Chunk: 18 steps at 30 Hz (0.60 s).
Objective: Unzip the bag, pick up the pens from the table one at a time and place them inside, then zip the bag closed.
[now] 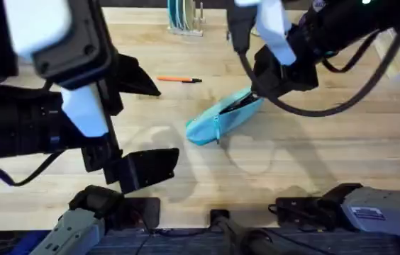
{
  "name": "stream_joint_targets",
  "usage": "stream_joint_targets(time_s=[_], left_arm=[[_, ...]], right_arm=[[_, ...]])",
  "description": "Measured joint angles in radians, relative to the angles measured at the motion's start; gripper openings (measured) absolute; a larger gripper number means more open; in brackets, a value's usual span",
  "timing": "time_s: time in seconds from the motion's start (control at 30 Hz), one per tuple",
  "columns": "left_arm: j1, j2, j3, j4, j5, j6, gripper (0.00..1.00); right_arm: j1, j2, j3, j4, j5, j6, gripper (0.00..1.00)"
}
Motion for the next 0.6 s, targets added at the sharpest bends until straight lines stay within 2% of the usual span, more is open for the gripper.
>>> stream_joint_targets(time_s=[0.37,0.6], left_arm=[[0.0,0.0,0.0,0.0,0.0,0.0,0.993],[0.0,0.0,0.0,0.0,0.0,0.0,0.993]], right_arm=[[0.0,0.04,0.0,-0.052,0.009,-0.218,0.03],[0.0,0.084,0.0,-0.052,0.009,-0.276,0.03]])
